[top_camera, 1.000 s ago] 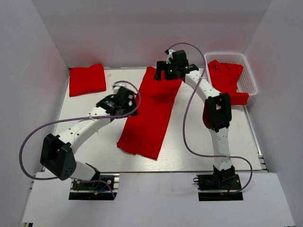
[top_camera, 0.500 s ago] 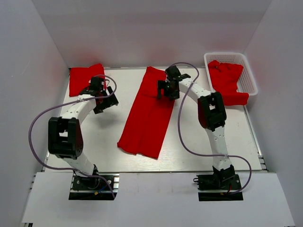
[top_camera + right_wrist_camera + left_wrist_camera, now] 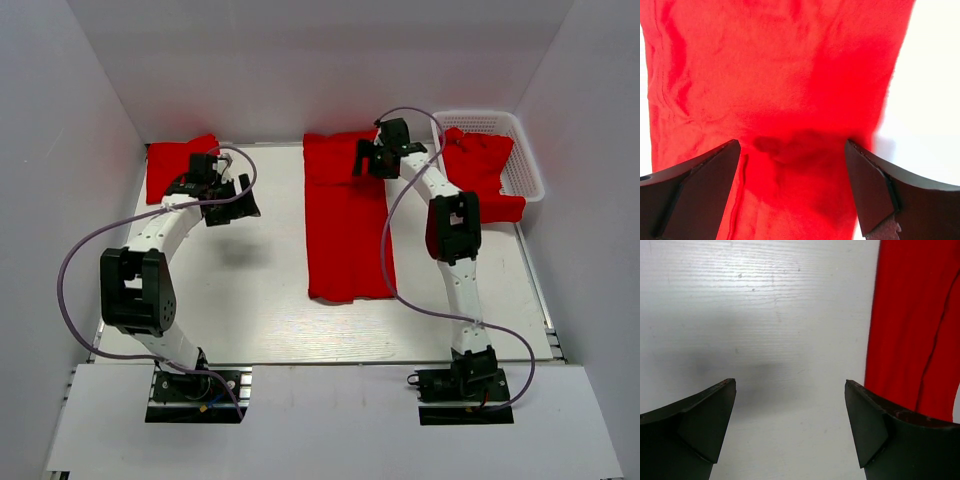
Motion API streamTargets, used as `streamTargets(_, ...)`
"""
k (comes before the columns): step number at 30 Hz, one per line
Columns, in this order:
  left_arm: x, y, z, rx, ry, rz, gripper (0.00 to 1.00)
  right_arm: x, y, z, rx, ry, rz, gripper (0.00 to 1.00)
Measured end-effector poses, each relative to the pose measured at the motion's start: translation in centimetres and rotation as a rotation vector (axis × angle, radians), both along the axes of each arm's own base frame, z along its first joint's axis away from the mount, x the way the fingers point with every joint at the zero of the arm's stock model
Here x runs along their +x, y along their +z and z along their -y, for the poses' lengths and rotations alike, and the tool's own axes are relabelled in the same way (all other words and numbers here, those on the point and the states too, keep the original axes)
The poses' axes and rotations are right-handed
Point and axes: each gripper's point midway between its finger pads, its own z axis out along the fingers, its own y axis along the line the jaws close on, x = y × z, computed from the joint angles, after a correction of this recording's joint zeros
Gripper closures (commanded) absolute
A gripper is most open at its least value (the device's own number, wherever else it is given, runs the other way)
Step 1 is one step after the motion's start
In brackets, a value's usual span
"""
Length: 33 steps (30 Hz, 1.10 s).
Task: Fold and stack the t-shirts
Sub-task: Rotate the tshirt 90 degrees, then grab the bottom of the folded rectangular tshirt with both arms
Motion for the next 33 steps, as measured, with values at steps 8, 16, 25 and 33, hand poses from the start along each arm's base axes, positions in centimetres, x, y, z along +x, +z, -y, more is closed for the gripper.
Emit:
streamTargets(8,-1.5,2.2,1.3,-0.02,-0.084,0.074,0.0,-5.2,8.9,0.7,0.021,0.106,0.105,0.1)
streamTargets(16,-9.1,-0.2,9.2,-0.151,-0.313,-0.006,0.0,-20.1,13.2,3.1,0.1,0.13,0.087,0.1)
streamTargets(25,-18.2,-4.4,14.6,-0.193,-0.458,-0.114,0.03,-36.1,2.1,7.0,0.098,0.13,-0.294,0.1)
streamTargets(33,-18.1,-6.9,16.6,-0.13,-0.45,-0.095,0.13,-37.7,1.0,7.6,0.115,0.118,-0.254,0.1)
